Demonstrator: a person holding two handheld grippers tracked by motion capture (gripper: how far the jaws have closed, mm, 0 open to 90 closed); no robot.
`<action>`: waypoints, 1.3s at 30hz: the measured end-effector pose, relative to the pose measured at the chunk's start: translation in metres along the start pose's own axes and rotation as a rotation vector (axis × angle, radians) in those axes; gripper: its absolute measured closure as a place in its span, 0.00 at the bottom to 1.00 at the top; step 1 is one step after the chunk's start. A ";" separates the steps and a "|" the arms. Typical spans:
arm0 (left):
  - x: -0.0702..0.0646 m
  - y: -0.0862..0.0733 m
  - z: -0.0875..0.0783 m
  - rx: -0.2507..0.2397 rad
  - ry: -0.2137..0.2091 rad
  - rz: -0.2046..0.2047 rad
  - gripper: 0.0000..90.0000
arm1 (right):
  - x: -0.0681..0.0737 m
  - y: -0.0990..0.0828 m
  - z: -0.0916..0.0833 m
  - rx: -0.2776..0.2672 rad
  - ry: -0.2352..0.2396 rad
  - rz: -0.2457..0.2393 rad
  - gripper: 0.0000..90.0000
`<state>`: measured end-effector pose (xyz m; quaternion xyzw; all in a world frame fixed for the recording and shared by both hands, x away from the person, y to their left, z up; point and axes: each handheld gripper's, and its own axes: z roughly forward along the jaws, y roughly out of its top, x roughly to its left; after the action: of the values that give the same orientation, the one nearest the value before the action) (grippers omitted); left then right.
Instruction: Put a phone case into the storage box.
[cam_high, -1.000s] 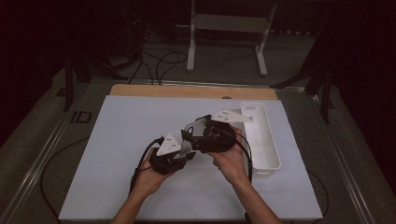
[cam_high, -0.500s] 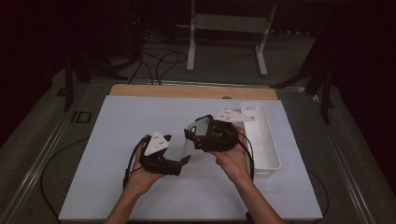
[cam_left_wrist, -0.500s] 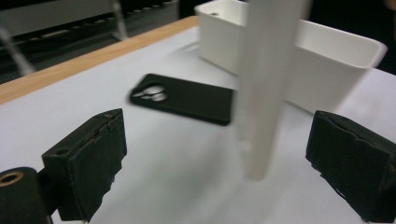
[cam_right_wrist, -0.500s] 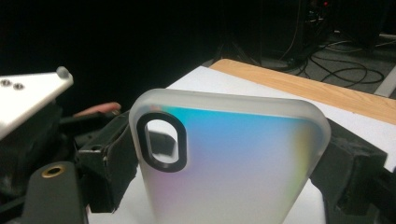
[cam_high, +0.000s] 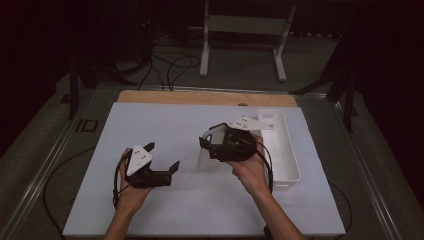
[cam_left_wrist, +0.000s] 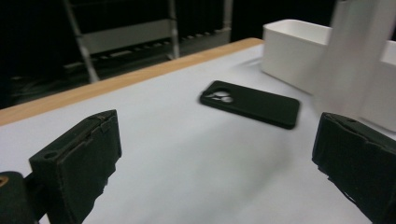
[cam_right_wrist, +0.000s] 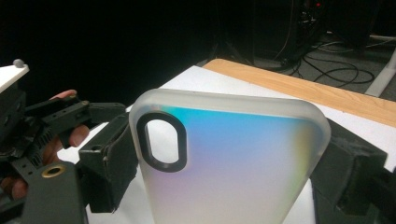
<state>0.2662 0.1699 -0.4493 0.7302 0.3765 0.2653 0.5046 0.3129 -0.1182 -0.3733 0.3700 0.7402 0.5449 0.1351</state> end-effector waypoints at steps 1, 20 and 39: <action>0.002 -0.003 -0.001 0.003 0.004 -0.002 0.02 | -0.001 0.000 0.000 0.001 -0.002 -0.001 0.19; 0.019 -0.056 -0.030 0.045 0.095 0.002 0.01 | -0.011 0.004 -0.001 0.002 -0.034 -0.004 0.19; 0.023 -0.058 -0.028 0.033 0.179 -0.031 0.02 | -0.034 0.028 0.001 -0.014 -0.116 -0.011 0.19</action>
<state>0.2412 0.2156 -0.4940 0.7059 0.4354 0.3155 0.4611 0.3481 -0.1374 -0.3554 0.3957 0.7295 0.5269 0.1832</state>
